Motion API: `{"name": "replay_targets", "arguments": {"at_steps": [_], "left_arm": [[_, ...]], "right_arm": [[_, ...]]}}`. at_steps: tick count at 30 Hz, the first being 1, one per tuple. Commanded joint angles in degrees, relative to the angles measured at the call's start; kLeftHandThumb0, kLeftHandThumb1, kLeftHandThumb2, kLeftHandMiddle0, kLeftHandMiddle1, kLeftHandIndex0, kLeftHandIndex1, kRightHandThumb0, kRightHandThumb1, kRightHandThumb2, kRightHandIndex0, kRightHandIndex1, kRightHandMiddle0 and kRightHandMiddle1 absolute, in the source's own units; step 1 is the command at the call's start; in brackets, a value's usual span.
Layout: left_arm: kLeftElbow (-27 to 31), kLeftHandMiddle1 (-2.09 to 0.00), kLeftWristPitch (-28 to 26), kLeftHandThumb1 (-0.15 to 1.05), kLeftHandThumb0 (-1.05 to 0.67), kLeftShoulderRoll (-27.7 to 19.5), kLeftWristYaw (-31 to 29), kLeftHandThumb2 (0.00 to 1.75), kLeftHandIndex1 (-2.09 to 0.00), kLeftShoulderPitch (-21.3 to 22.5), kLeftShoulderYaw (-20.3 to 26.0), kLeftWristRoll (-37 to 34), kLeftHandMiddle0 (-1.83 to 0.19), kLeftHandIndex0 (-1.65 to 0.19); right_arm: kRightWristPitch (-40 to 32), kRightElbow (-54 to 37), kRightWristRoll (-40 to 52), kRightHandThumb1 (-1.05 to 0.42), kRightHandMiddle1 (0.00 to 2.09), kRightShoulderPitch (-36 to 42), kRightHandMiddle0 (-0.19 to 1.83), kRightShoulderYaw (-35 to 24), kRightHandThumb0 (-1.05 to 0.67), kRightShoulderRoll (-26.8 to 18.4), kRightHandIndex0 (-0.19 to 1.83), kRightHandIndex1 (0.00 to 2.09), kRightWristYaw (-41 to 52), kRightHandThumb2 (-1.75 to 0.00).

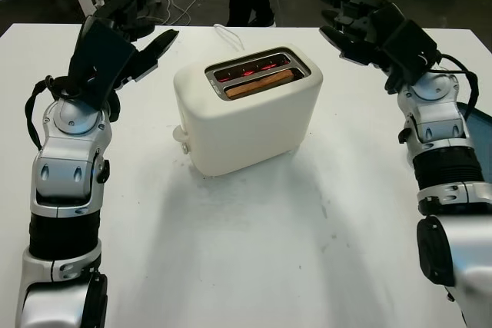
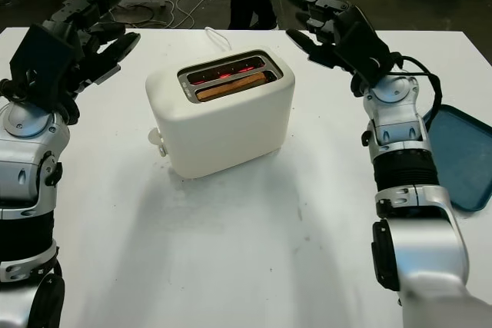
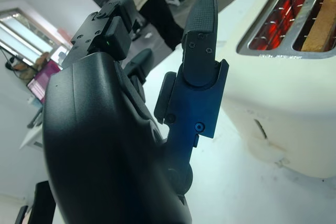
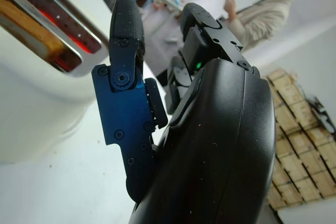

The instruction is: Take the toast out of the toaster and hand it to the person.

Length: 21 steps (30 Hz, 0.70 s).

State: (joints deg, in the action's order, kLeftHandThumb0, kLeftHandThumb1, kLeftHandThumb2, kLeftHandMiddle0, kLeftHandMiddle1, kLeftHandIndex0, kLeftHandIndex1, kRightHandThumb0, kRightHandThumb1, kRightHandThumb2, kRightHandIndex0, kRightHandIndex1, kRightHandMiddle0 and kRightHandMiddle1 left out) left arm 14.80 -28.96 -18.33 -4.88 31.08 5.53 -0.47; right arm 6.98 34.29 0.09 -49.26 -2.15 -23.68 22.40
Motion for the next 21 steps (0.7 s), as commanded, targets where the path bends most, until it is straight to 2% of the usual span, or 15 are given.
{"name": "replay_targets", "arguments": {"at_steps": [1,8,21], "left_arm": [[0.31,-0.86,0.96,0.92,-0.6,-0.01,0.04,0.15,-0.23,-0.7,0.36,0.41,0.0,-0.28],[-0.35,-0.87,1.64,0.92,-0.6,0.32,-0.36,0.16,-0.25,-0.36,0.14,0.03,0.0,-0.26],[-0.59,-0.85,1.88,0.92,-0.61,1.06,-0.13,0.15,-0.28,-0.33,-0.03,0.34,0.0,-0.25]], "right_arm": [[-3.64,-2.88,2.09,-0.92,0.0,1.23,0.35,-0.7,-0.66,0.85,0.3,0.0,1.24,-0.34],[-13.2,-13.01,3.34,-0.92,0.0,4.82,0.29,-0.37,-0.7,1.55,0.23,0.0,1.56,-0.37],[-14.85,-16.26,1.48,-0.92,0.0,6.35,0.27,0.62,-0.69,0.9,0.25,0.01,1.46,-0.41]]}}
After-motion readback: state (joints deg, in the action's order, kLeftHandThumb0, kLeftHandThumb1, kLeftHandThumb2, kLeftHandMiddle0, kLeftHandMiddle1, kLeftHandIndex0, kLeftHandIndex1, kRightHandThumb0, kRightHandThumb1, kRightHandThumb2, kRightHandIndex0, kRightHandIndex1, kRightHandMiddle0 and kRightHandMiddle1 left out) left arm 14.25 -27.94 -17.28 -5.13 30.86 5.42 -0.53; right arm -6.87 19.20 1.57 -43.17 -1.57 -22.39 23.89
